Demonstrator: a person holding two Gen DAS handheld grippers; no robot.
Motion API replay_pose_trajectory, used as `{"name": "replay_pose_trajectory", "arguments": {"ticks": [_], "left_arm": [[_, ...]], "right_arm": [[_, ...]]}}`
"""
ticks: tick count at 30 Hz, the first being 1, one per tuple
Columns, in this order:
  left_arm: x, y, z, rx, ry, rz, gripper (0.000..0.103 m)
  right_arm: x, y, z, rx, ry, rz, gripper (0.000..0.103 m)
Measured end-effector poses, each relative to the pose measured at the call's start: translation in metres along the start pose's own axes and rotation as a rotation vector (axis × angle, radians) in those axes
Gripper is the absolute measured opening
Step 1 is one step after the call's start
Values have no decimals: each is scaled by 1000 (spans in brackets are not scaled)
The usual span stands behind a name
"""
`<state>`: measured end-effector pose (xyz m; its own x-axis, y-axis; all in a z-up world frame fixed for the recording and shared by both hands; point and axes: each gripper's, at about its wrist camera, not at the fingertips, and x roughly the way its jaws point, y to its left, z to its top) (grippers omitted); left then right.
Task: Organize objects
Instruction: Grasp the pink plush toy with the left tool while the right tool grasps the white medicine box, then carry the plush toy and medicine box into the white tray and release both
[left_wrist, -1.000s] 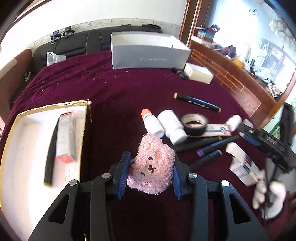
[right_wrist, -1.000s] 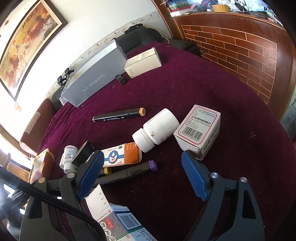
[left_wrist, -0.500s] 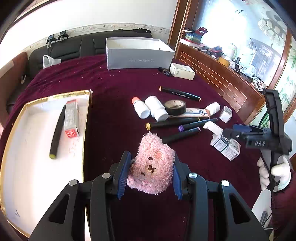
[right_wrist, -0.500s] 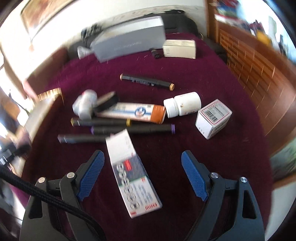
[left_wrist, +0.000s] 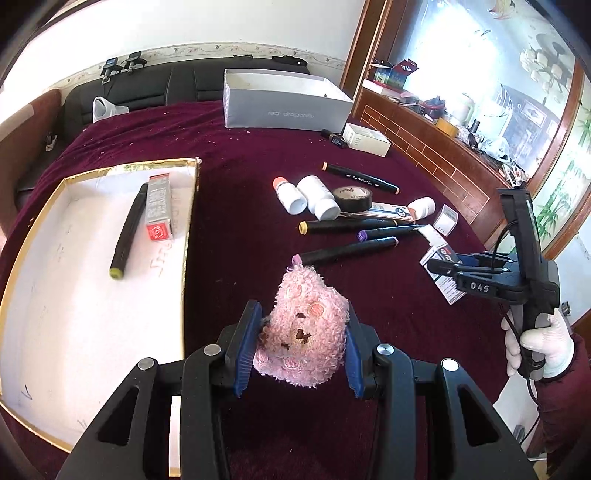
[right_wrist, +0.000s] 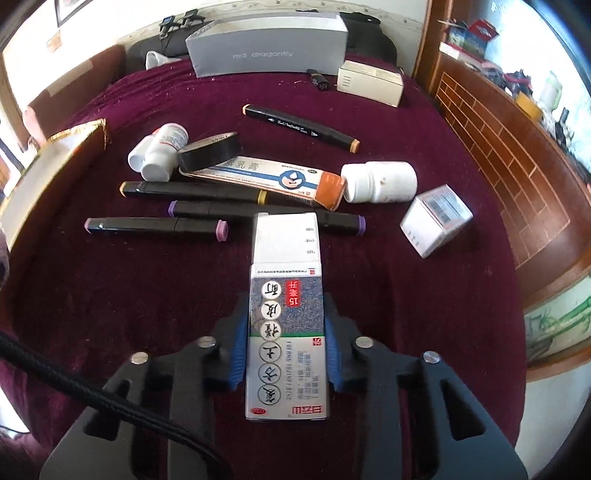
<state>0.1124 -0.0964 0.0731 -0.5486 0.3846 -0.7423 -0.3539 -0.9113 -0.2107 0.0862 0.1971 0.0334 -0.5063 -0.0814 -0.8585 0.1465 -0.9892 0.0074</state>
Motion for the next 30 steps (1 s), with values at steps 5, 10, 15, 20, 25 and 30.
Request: {"name": "replay_pose_trajectory", "arguments": {"ticks": [5, 10, 15, 20, 25, 30], "left_arm": [[-14, 11, -7, -22, -21, -13, 36], [-40, 28, -9, -47, -43, -22, 36], [-83, 59, -1, -51, -98, 26, 36], [-119, 99, 14, -64, -154, 133, 36], [-111, 142, 31, -124, -140, 172, 36], [-72, 180, 48, -181, -90, 211, 36]], "right_arm": [[-24, -2, -6, 62, -33, 48, 32], [-53, 13, -4, 65, -51, 114, 32], [-94, 50, 16, 16, -105, 212, 32], [-118, 105, 48, -36, -138, 355, 32], [-102, 169, 82, -33, -101, 507, 32], [-49, 230, 111, 32, 3, 628, 32]]}}
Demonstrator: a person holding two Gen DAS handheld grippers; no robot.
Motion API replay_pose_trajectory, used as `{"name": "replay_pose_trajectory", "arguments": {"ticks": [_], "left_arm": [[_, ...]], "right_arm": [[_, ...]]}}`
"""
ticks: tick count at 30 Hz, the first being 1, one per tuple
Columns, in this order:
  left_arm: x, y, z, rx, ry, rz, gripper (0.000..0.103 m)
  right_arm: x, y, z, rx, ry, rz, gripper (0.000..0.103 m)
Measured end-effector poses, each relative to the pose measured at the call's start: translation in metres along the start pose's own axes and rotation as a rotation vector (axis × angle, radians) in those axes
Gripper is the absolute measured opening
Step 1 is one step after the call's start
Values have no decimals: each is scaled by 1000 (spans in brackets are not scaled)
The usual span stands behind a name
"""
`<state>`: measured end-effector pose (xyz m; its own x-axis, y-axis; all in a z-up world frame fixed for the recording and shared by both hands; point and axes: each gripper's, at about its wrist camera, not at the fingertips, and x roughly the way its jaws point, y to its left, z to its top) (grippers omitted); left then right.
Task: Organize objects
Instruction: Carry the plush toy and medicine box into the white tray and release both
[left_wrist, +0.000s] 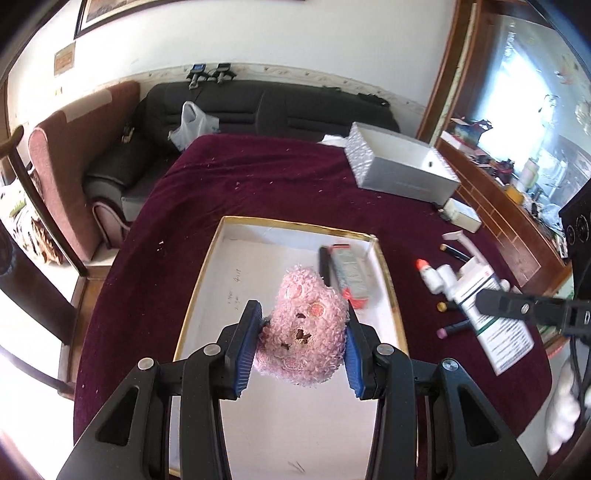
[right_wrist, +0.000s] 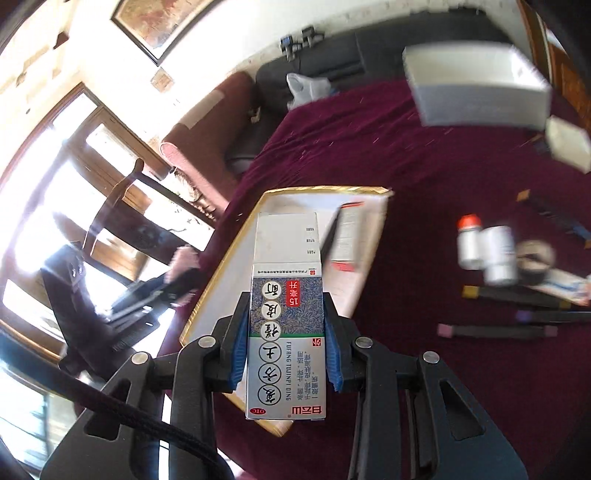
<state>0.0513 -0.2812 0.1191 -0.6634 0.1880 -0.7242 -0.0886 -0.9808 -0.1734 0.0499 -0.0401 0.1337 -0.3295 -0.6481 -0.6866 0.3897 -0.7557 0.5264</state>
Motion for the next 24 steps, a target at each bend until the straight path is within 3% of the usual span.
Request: {"name": "replay_pose_trajectory", "arguments": {"ticks": [4, 10, 18, 24], "left_arm": [[35, 16, 12, -20, 27, 50, 36], [76, 40, 24, -63, 68, 69, 36], [121, 64, 30, -138, 129, 67, 36], [138, 69, 28, -178, 145, 42, 37]], "right_arm": [[68, 6, 27, 71, 43, -14, 32], [133, -11, 60, 197, 71, -51, 32], [182, -26, 86, 271, 88, -117, 32], [202, -37, 84, 317, 102, -125, 32]]}}
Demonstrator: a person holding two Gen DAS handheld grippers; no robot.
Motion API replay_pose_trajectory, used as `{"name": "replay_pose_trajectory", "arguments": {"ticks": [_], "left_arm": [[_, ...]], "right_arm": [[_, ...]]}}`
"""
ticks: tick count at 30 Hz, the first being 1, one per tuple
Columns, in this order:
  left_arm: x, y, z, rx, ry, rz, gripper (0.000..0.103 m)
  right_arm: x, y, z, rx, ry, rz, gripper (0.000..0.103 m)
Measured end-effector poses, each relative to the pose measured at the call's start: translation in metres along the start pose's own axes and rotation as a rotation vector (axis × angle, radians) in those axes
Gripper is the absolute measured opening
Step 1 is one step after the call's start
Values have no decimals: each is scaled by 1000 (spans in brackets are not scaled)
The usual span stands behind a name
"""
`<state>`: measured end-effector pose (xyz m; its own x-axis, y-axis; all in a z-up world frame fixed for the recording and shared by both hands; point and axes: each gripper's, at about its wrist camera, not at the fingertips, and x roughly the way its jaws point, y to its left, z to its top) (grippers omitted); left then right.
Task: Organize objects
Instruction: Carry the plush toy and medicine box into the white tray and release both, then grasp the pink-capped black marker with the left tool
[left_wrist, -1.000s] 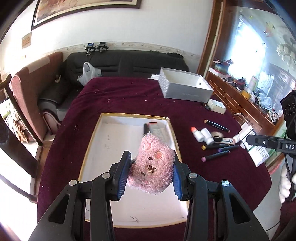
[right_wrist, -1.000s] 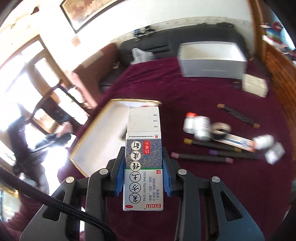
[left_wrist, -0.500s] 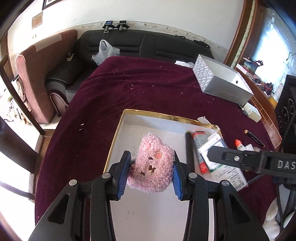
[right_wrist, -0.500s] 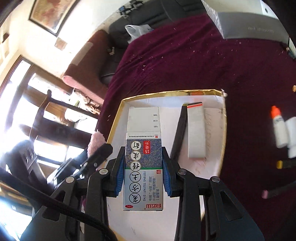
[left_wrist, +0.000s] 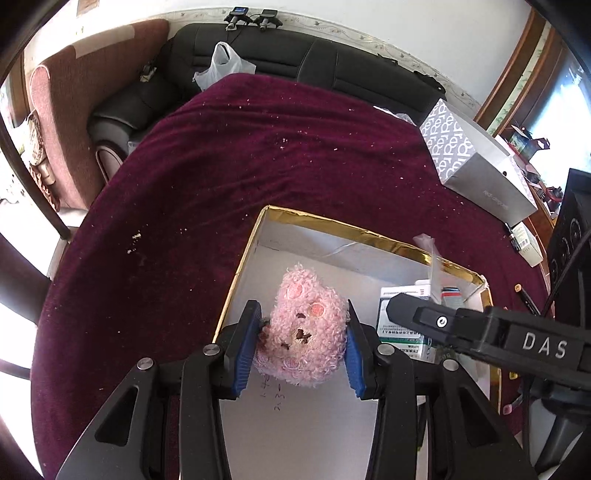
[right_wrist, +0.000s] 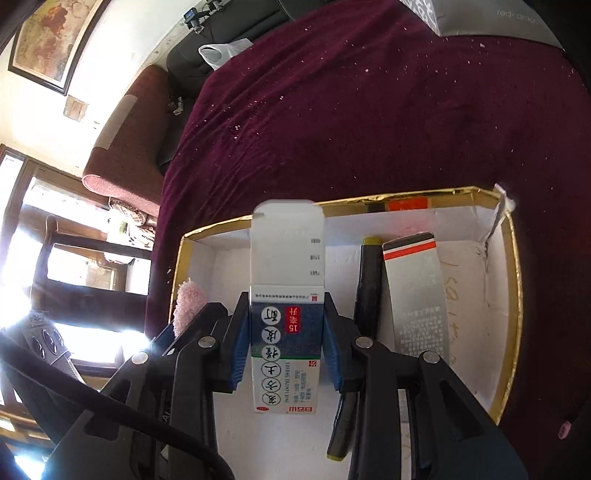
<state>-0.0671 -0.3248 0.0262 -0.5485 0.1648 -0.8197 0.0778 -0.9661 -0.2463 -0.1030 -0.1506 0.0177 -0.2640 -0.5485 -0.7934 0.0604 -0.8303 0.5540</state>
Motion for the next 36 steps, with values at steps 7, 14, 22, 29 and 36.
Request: {"name": "replay_pose_trajectory", "arguments": {"ticks": [7, 14, 22, 29, 36], "left_arm": [[3, -4, 1, 5, -21, 13, 41], [4, -8, 3, 3, -9, 23, 50], [-16, 11, 3, -146, 25, -84, 51], [-65, -3, -16, -159, -6, -119, 53], [-93, -75, -42, -31, -19, -205, 57]], "right_arm": [[3, 1, -1, -9, -3, -9, 33], [-12, 6, -1, -48, -47, -17, 44], [-55, 9, -5, -107, -138, -12, 49], [-120, -20, -25, -159, -212, -2, 60], [-193, -103, -53, -93, -294, -33, 63]]}}
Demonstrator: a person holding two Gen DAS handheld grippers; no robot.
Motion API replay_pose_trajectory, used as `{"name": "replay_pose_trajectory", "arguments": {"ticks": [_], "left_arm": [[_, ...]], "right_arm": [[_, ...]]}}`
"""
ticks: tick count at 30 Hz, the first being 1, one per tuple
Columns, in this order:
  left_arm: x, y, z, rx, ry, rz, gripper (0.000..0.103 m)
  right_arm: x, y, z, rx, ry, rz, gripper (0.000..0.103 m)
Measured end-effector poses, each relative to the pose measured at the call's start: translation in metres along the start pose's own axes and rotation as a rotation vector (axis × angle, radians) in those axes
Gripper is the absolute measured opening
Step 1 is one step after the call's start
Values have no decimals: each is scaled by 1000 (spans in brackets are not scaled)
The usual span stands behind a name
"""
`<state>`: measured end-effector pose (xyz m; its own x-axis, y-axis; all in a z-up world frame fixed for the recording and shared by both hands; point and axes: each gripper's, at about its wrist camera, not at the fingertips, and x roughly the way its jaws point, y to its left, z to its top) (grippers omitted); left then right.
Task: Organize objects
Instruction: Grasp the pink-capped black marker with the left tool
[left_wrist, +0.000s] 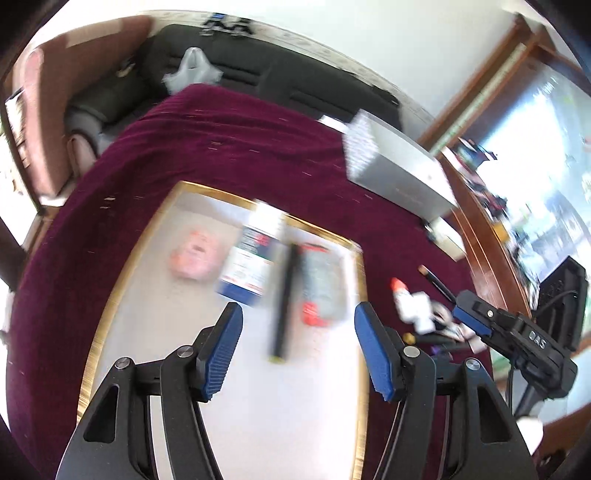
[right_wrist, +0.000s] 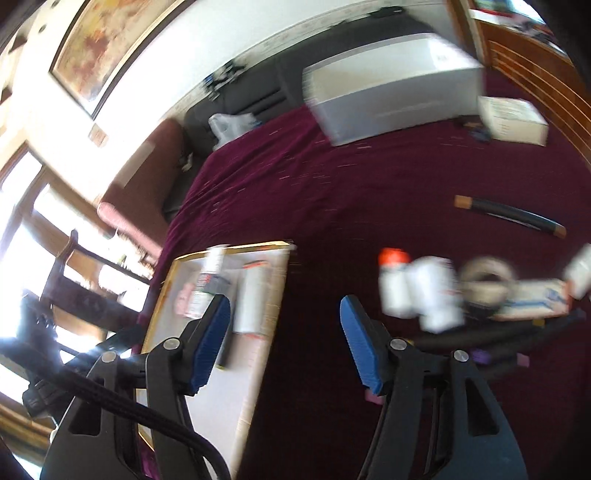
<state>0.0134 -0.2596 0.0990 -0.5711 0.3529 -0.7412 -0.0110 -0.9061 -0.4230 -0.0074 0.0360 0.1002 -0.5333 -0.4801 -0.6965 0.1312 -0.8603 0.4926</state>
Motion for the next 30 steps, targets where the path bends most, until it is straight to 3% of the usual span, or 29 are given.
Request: {"name": "replay_pose_trajectory", "arguments": {"ticks": [4, 9, 21, 24, 25, 28, 30], "left_arm": [[25, -45, -12, 71, 57, -21, 57], [70, -94, -29, 122, 124, 4, 57], [145, -159, -69, 386, 163, 128, 57], [152, -168, -82, 389, 237, 1, 57], [150, -175, -87, 414, 235, -5, 57], [145, -194, -112, 513, 316, -111, 58], [139, -206, -127, 581, 328, -115, 58]], "right_arm": [[-37, -58, -10, 83, -67, -28, 68], [-53, -108, -21, 157, -105, -22, 68], [-41, -151, -28, 130, -153, 16, 68], [-40, -162, -28, 150, -164, 33, 68], [-40, -165, -28, 156, -169, 35, 68], [-41, -176, -29, 177, -184, 44, 68], [-43, -184, -30, 206, -193, 66, 68]]}}
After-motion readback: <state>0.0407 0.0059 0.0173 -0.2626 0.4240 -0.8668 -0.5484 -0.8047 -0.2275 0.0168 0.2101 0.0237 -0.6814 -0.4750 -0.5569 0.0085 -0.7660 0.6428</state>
